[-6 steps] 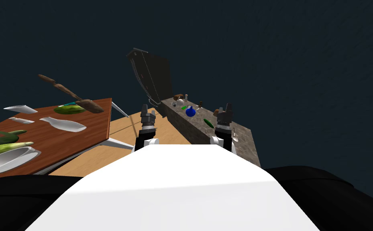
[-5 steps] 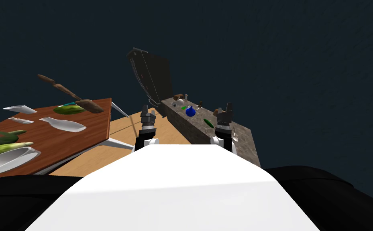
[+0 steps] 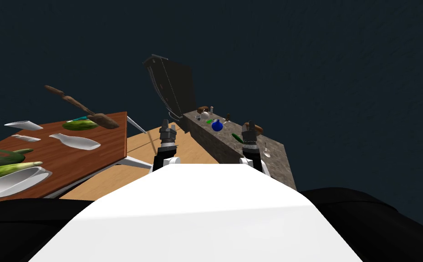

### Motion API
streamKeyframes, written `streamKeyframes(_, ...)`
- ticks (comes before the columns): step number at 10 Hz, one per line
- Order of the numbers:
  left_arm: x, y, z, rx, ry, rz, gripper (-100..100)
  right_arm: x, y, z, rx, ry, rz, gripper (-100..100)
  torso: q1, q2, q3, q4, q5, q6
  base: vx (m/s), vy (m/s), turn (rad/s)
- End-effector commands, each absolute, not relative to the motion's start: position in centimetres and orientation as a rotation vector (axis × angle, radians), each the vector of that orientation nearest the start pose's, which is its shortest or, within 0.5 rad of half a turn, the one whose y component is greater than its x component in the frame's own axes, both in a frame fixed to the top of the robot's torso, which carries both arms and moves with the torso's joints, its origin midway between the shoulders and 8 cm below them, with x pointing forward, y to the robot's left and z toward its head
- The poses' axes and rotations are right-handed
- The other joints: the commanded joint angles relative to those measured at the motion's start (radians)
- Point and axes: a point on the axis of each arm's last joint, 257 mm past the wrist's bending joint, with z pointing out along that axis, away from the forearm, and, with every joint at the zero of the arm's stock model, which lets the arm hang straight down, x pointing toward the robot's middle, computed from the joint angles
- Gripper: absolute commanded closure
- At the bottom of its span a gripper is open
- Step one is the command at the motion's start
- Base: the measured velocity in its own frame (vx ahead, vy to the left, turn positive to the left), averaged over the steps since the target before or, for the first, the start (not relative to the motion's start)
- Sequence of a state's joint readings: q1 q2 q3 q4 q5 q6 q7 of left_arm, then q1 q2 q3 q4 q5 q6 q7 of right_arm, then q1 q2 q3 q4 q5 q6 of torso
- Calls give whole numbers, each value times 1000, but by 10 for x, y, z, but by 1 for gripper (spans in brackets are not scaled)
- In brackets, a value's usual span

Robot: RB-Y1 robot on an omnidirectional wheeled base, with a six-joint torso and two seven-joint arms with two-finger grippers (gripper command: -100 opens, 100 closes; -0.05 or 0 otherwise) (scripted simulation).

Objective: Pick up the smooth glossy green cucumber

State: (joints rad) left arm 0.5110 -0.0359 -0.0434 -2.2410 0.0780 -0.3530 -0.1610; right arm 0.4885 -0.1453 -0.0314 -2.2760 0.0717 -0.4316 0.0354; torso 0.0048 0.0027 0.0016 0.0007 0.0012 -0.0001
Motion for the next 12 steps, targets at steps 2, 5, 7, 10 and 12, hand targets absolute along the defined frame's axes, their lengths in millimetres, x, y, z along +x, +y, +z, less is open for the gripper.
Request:
streamKeyframes(2, 373, 281, -28, -825, 728, -1202, 0, 363, -263, -22, 510, 927, 1162, -100, -1, 0, 0, 0, 0, 0, -46, 77, -27)
streamKeyframes(5, 373, 281, -28, -825, 727, -1202, 0, 364, -258, -63, 485, 1055, 1134, -100, 1, 0, 0, 0, 0, 0, -42, 101, -27)
streamKeyframes(7, 373, 281, -28, -825, 727, -1202, 0, 363, -259, -90, 476, 1136, 1110, -100, 2, -1, 0, 0, 0, 0, -29, 100, -19)
streamKeyframes(10, 373, 281, -28, -825, 727, -1202, 0, 355, -263, -147, 469, 1287, 1053, -100, 2, -2, -1, 0, 1, 0, -11, 117, -24)
streamKeyframes(12, 373, 281, -28, -825, 728, -1202, 0, 348, -269, -178, 461, 1374, 1015, -100, 1, -3, -2, -1, 0, 0, 2, 82, -7)
